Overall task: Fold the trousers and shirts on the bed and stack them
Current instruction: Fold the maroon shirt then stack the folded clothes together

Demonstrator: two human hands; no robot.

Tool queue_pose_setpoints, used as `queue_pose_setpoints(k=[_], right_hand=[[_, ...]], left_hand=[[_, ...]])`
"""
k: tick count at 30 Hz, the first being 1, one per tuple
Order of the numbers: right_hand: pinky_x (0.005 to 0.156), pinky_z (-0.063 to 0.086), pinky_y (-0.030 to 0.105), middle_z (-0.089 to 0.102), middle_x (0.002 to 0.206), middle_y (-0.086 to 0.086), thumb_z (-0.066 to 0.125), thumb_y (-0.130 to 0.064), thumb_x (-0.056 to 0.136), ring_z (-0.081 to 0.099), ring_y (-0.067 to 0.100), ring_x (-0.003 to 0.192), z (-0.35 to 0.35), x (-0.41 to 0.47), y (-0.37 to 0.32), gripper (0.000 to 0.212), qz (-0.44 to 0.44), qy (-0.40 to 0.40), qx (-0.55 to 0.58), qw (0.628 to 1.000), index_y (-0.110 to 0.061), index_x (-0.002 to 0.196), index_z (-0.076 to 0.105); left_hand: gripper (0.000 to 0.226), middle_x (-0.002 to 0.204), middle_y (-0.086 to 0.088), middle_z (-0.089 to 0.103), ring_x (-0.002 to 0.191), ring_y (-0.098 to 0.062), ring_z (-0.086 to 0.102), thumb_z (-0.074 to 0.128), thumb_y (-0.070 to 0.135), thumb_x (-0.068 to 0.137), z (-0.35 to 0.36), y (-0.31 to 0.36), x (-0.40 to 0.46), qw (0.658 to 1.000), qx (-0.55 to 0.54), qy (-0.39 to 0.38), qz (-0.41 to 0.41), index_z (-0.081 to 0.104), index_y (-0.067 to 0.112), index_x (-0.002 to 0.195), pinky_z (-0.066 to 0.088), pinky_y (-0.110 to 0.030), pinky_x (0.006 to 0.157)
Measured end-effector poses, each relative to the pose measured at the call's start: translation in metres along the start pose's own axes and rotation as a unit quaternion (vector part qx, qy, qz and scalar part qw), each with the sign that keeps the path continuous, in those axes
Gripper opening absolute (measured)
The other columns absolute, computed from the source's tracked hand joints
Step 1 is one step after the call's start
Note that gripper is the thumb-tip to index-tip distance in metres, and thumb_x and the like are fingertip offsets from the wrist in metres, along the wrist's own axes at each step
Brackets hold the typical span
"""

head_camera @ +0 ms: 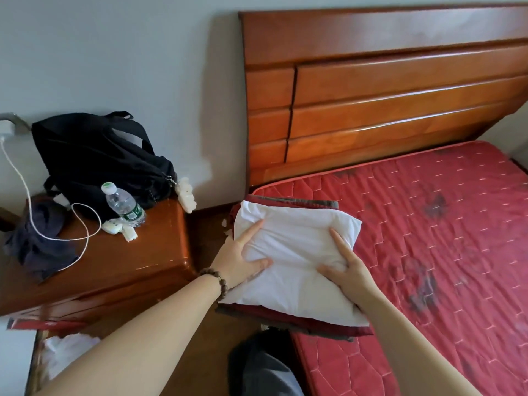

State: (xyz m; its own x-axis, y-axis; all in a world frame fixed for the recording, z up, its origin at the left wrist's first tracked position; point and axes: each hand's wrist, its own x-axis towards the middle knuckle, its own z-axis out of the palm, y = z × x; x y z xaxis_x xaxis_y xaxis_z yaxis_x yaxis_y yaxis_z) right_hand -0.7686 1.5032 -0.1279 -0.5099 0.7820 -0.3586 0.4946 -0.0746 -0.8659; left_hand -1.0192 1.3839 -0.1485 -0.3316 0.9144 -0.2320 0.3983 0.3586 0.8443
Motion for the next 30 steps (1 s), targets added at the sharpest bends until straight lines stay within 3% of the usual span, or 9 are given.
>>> queue_pose_setpoints(k=[5, 9, 12, 17, 20, 23, 25, 28, 30], right_hand=[[0.098, 0.044, 0.025, 0.039, 0.137, -0.027, 0.076, -0.028, 0.079, 0.048, -0.004, 0.117, -0.035, 0.127, 0.023, 0.080, 0.026, -0.048, -0.024, 0.998, -0.072, 0.128, 0.031], [0.087, 0.041, 0.010, 0.036, 0.117, -0.053, 0.078, -0.030, 0.077, 0.045, -0.017, 0.109, -0.055, 0.235, 0.041, 0.081, 0.018, -0.093, -0.058, 0.994, -0.074, 0.126, 0.030], [0.085, 0.037, 0.006, 0.031, 0.110, -0.061, 0.078, -0.030, 0.077, 0.039, -0.024, 0.105, -0.061, 0.305, 0.056, 0.081, 0.006, -0.123, -0.082, 0.989, -0.075, 0.125, 0.030], [0.091, 0.039, 0.014, 0.037, 0.126, -0.040, 0.079, -0.029, 0.076, 0.047, -0.012, 0.110, -0.055, 0.395, 0.098, 0.085, -0.019, -0.140, -0.130, 0.981, -0.074, 0.127, 0.028], [0.098, 0.040, 0.022, 0.043, 0.133, -0.030, 0.078, -0.028, 0.078, 0.051, 0.003, 0.117, -0.038, 0.430, 0.138, 0.089, -0.029, -0.143, -0.164, 0.976, -0.075, 0.127, 0.022], [0.105, 0.040, 0.035, 0.039, 0.143, -0.006, 0.073, -0.039, 0.081, 0.045, 0.019, 0.124, -0.020, 0.449, 0.176, 0.085, -0.006, -0.153, -0.193, 0.969, -0.076, 0.128, 0.014], [0.103, 0.041, 0.036, 0.039, 0.141, -0.004, 0.071, -0.048, 0.080, 0.046, 0.019, 0.121, -0.017, 0.455, 0.186, 0.080, 0.003, -0.139, -0.196, 0.971, -0.077, 0.128, 0.014], [0.095, 0.047, 0.033, 0.043, 0.137, -0.007, 0.072, -0.049, 0.077, 0.052, 0.019, 0.115, -0.021, 0.458, 0.182, 0.081, -0.006, -0.127, -0.205, 0.970, -0.077, 0.128, 0.016], [0.085, 0.045, 0.023, 0.049, 0.130, -0.010, 0.073, -0.051, 0.074, 0.055, 0.015, 0.107, -0.025, 0.458, 0.177, 0.081, -0.025, -0.108, -0.206, 0.972, -0.077, 0.128, 0.018]], left_hand=[[0.084, 0.115, 0.040, 0.029, 0.096, 0.016, 0.039, 0.066, 0.071, 0.068, 0.032, -0.018, 0.103, 0.998, -0.002, 0.022, -0.053, 0.012, 0.073, 0.132, 0.029, -0.002, 0.077], [0.084, 0.132, 0.027, 0.036, 0.106, 0.012, 0.042, 0.067, 0.067, 0.070, 0.057, -0.039, 0.180, 0.994, -0.015, 0.067, -0.087, 0.012, 0.072, 0.133, 0.028, 0.000, 0.082], [0.084, 0.139, 0.021, 0.040, 0.117, 0.006, 0.041, 0.071, 0.059, 0.072, 0.077, -0.060, 0.228, 0.989, -0.020, 0.106, -0.103, 0.015, 0.069, 0.134, 0.026, 0.004, 0.085], [0.085, 0.131, 0.028, 0.045, 0.114, 0.011, 0.047, 0.069, 0.060, 0.071, 0.107, -0.112, 0.290, 0.984, -0.053, 0.126, -0.110, 0.017, 0.064, 0.138, 0.034, -0.005, 0.092], [0.081, 0.112, 0.043, 0.032, 0.092, 0.024, 0.042, 0.066, 0.056, 0.079, 0.126, -0.149, 0.315, 0.988, -0.022, 0.095, -0.120, 0.010, 0.068, 0.136, 0.034, 0.004, 0.074], [0.080, 0.103, 0.023, 0.039, 0.076, 0.011, 0.042, 0.063, 0.058, 0.080, 0.142, -0.175, 0.330, 0.990, -0.004, 0.074, -0.123, 0.008, 0.069, 0.136, 0.037, 0.004, 0.062], [0.078, 0.108, 0.020, 0.037, 0.083, 0.010, 0.041, 0.063, 0.061, 0.078, 0.146, -0.182, 0.335, 0.991, 0.003, 0.080, -0.108, 0.009, 0.070, 0.134, 0.037, 0.003, 0.060], [0.077, 0.115, 0.055, 0.019, 0.091, 0.035, 0.027, 0.069, 0.052, 0.079, 0.148, -0.180, 0.332, 0.990, -0.029, 0.107, -0.085, 0.014, 0.074, 0.129, 0.027, 0.011, 0.069], [0.077, 0.118, 0.043, 0.024, 0.095, 0.026, 0.028, 0.072, 0.049, 0.077, 0.150, -0.178, 0.331, 0.985, -0.029, 0.148, -0.081, 0.019, 0.073, 0.128, 0.024, 0.006, 0.078]])
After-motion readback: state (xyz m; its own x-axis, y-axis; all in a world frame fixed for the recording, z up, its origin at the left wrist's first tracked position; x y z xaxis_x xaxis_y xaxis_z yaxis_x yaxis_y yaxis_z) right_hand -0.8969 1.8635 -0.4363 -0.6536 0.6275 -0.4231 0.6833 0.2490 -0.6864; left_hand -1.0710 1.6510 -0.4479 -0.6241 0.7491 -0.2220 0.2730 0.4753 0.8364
